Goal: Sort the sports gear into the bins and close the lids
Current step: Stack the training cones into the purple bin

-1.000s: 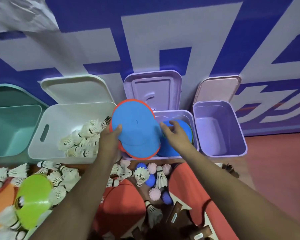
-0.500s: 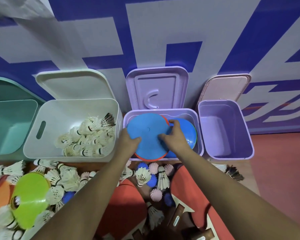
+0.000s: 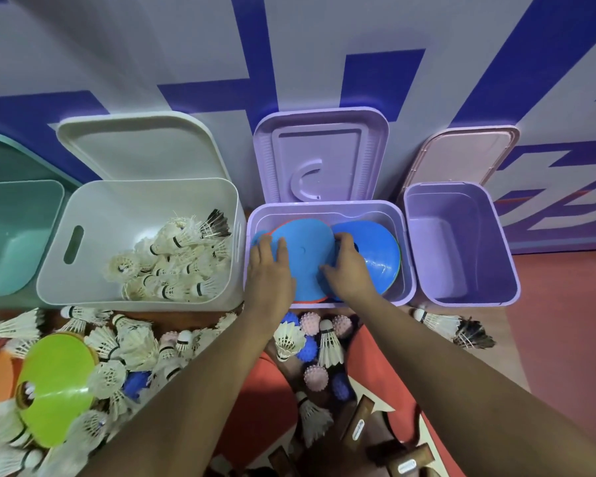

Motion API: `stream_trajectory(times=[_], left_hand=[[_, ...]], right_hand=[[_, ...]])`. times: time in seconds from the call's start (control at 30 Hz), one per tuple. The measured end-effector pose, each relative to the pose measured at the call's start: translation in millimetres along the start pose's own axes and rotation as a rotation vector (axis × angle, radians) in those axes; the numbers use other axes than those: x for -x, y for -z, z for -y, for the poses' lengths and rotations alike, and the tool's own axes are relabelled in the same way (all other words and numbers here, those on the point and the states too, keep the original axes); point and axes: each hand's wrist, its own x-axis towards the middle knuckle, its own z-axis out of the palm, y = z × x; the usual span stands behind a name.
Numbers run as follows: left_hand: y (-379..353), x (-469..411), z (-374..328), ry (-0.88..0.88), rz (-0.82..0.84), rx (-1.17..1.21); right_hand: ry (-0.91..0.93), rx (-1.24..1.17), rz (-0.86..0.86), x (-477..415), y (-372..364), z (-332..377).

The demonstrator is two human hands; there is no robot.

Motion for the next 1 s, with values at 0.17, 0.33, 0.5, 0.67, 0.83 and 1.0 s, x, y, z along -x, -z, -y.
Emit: stream_trajectory(times=[0.17, 0.33, 0.5, 0.67, 0.83, 1.0], left_hand=[[-9, 1, 14, -0.059, 0.221, 0.049], [-14, 3, 8, -0.014, 0.271, 0.058], [-19, -13, 10, 0.026, 0.470, 0.103], [-26, -23, 7, 0.065, 0.519, 0.077], [-3, -1, 14, 0.026, 0.288, 0.241], [35, 57, 26, -0.091, 0.092, 0.453]], right_hand=[[0.160, 0.116, -0.014, 0, -12, -5], [0.220, 0.187, -0.075, 4, -21, -11], [0.292, 0.353, -0.117, 0, -22, -21], [0.248, 0.681, -0.065, 1, -32, -11], [0.338, 0.569, -0.085, 21, -18, -13], [0.335, 0.367, -0.217, 67, -3, -5]])
